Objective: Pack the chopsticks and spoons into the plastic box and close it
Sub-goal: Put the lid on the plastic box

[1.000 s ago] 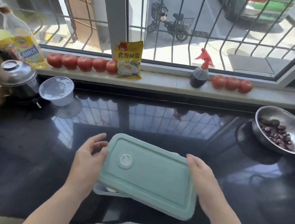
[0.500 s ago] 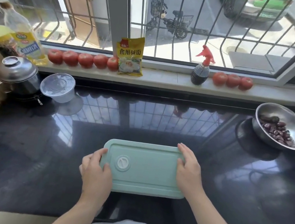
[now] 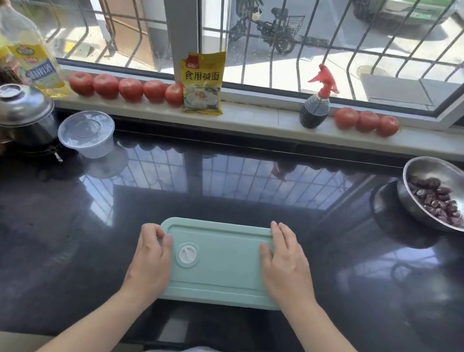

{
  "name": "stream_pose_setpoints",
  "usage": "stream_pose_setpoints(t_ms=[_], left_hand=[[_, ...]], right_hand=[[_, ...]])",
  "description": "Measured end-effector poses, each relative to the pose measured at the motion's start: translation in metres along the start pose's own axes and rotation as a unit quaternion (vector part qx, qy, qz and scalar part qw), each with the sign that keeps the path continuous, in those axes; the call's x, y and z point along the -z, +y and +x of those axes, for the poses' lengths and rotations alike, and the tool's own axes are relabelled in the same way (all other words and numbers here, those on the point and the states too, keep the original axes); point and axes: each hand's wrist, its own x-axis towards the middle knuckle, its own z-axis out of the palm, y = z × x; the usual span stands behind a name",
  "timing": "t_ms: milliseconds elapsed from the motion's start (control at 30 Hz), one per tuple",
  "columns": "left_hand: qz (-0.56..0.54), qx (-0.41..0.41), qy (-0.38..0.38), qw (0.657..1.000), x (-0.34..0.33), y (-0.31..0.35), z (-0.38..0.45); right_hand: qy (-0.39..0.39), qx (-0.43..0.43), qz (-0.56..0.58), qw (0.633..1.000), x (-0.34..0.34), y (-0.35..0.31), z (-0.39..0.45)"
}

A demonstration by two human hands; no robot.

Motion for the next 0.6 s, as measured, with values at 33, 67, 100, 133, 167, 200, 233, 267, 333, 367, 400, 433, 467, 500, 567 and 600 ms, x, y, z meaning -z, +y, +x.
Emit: stream_pose_setpoints(t_ms=[33, 67, 100, 133, 167, 200, 233, 267, 333, 367, 400, 433, 467, 500, 567, 600], left_hand=[[-0.006, 0.006, -0.010, 1.000, 0.000, -0.001, 0.000], [-0.012, 0.009, -0.022, 1.000, 0.000, -0.002, 0.000], [-0.015, 0.006, -0.035, 0.999, 0.002, -0.002, 0.001], [-0.014, 0.003, -0.048, 0.999, 0.003, -0.001, 0.001], [-0.013, -0.001, -0.060, 0.998, 0.005, 0.001, 0.001], [-0.012, 0.000, -0.070, 0.997, 0.006, 0.002, 0.002], [-0.011, 0.002, -0.075, 0.997, 0.006, 0.001, 0.003], [-0.007, 0.003, -0.075, 0.997, 0.006, 0.000, 0.004], [0.010, -0.004, -0.072, 0.997, 0.005, -0.001, 0.004], [0.012, -0.007, -0.069, 0.998, 0.005, -0.001, 0.005], [0.012, -0.006, -0.068, 0.998, 0.006, 0.001, 0.005], [0.009, 0.005, -0.071, 0.997, 0.007, -0.001, 0.007], [0.006, 0.032, -0.081, 0.996, 0.008, -0.002, 0.006], [-0.004, 0.077, -0.088, 0.993, 0.011, -0.005, 0.005], [-0.077, 0.178, -0.102, 0.976, 0.018, -0.013, -0.002], [-0.118, 0.206, -0.109, 0.965, 0.022, -0.015, -0.008]], right_hand=[[0.002, -0.001, -0.019, 1.000, -0.002, -0.001, -0.001], [0.009, 0.002, -0.033, 0.999, -0.004, -0.001, -0.002], [0.021, 0.007, -0.043, 0.999, -0.006, -0.001, -0.002], [0.028, 0.010, -0.048, 0.998, -0.008, 0.000, -0.003], [0.028, 0.007, -0.052, 0.998, -0.009, 0.000, -0.003], [0.022, 0.000, -0.061, 0.998, -0.009, 0.000, -0.003], [0.017, -0.003, -0.079, 0.997, -0.010, 0.000, -0.003], [0.014, -0.004, -0.097, 0.995, -0.010, -0.002, -0.002], [0.003, -0.004, -0.115, 0.993, -0.008, -0.005, 0.000], [0.000, -0.001, -0.101, 0.995, -0.007, -0.004, 0.001], [0.001, 0.000, -0.067, 0.998, -0.006, -0.003, 0.002], [0.010, -0.009, -0.015, 1.000, -0.003, -0.002, 0.001], [0.031, -0.031, 0.048, 0.998, 0.000, -0.001, -0.004], [0.067, -0.066, 0.115, 0.989, 0.006, 0.001, -0.011], [0.143, -0.158, 0.215, 0.953, 0.017, 0.007, -0.032], [0.150, -0.203, 0.239, 0.938, 0.020, 0.013, -0.042]])
